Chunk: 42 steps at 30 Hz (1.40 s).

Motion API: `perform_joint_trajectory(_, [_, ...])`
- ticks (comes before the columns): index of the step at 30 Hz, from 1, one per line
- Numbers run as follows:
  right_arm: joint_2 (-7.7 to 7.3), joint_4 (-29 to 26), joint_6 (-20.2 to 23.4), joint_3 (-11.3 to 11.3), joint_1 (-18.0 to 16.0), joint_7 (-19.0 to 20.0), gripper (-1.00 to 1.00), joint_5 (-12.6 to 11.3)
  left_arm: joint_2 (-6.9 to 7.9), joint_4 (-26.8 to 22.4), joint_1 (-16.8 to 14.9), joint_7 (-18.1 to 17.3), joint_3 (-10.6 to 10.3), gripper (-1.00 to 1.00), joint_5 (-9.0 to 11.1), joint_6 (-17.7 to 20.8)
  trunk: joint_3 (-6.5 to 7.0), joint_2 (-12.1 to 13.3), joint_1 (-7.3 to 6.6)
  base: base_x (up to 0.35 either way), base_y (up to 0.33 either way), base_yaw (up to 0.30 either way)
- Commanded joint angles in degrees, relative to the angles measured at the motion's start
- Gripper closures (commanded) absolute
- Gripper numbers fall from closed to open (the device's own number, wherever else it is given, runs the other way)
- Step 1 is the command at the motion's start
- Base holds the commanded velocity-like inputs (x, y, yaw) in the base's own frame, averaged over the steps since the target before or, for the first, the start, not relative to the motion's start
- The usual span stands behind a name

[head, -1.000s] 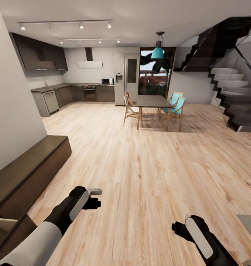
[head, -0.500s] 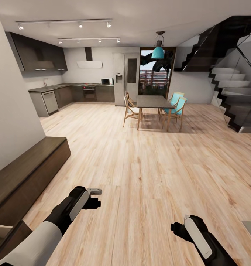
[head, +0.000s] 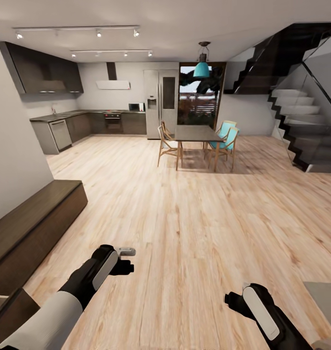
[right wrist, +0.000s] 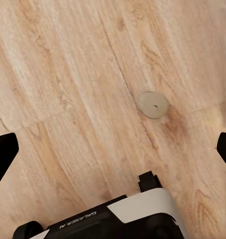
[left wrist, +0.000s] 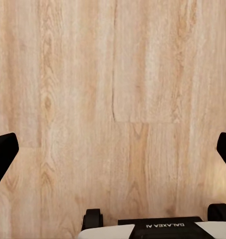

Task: Place each of the two pumpkins and all three candles from the living room inside a cabinet in the living room (use any cabinet), then make sure every cabinet is closed, and position the cauldron so it is next to a table in the living room.

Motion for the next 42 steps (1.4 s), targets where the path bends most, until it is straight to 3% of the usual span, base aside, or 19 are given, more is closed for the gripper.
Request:
perform_joint_trajectory(1, [-0.07, -0.04, 0.02, 0.21, -0.06, -0.57, -1.0, -0.61, 0.07, -0.11, -0.04, 0.51, -0.25, -1.0, 0.61, 0.15, -0.07, -0.05, -0.01, -0.111, -0.17, -0.155])
perform_joint_trajectory(16, [-0.53, 0.0, -0.02, 0.15, -0.06, -0.28, -1.0, -0.93, 0.05, -0.51, -0.03, -0.12, -0.18, -1.0, 0.95, 0.03, -0.07, -0.05, -0.01, -0.025, -0.038, -0.043])
perform_joint_trajectory(32, [-0.06, 0.39, -0.24, 0.56, -0.06, -0.1, -1.0, -0.42, 0.09, -1.06, -0.03, -0.28, -0.1, -1.0, 1.17, 0.21, -2.94, -6.47, 3.51, 0.0, -0.001, -0.001])
perform_joint_trajectory(42, [0.03, 7.96, -0.41, 2.41, -2.27, -0.22, -1.0, -0.29, 0.08, -2.57, 0.08, 0.03, -0.01, -1.0, 1.17, 0.62, -4.74, -10.48, 5.7, 0.0, 0.0, 0.0])
